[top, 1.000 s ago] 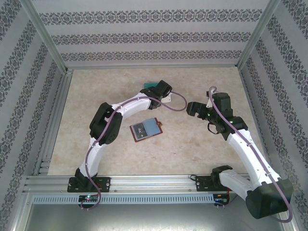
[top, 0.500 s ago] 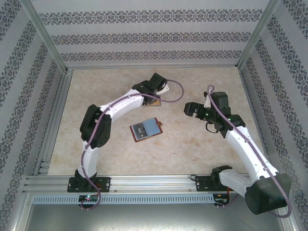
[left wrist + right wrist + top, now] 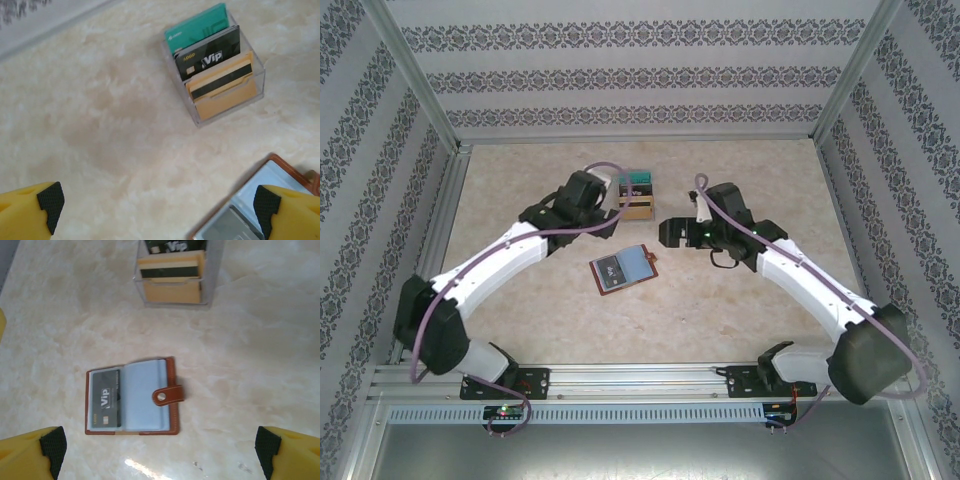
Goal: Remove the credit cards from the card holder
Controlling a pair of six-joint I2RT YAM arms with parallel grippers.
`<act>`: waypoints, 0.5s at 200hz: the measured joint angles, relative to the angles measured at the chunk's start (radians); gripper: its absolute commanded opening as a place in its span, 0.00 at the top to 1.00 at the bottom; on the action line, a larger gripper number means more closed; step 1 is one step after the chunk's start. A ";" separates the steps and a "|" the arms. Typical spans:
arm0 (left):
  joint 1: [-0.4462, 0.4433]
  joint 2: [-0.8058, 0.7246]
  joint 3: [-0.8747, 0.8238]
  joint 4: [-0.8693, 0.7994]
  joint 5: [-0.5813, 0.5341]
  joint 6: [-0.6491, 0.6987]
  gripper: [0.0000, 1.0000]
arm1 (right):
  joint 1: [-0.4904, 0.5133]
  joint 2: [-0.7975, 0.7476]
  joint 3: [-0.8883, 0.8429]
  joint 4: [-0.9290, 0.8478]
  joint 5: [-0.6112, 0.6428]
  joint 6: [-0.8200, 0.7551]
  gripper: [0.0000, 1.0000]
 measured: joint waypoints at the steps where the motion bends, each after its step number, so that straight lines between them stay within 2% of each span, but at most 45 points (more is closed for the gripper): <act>1: 0.002 -0.007 -0.007 0.000 0.002 -0.009 0.01 | 0.002 0.002 0.001 0.001 0.000 0.000 0.04; 14: 0.014 -0.060 -0.060 -0.001 0.023 -0.080 0.01 | 0.030 0.034 0.013 0.013 -0.002 0.002 0.10; 30: 0.019 -0.121 -0.124 0.002 0.048 -0.174 0.11 | 0.061 0.077 0.029 0.028 -0.009 0.006 0.21; 45: 0.020 -0.173 -0.192 0.003 0.078 -0.257 0.27 | 0.086 0.125 0.051 0.044 -0.026 0.021 0.30; 64: 0.023 -0.223 -0.276 0.013 0.122 -0.372 0.52 | 0.111 0.186 0.080 0.062 -0.055 0.036 0.41; 81: 0.035 -0.245 -0.345 0.026 0.169 -0.461 0.68 | 0.122 0.231 0.095 0.075 -0.084 0.053 0.47; 100: 0.055 -0.249 -0.420 0.066 0.230 -0.558 0.85 | 0.128 0.288 0.116 0.085 -0.124 0.075 0.57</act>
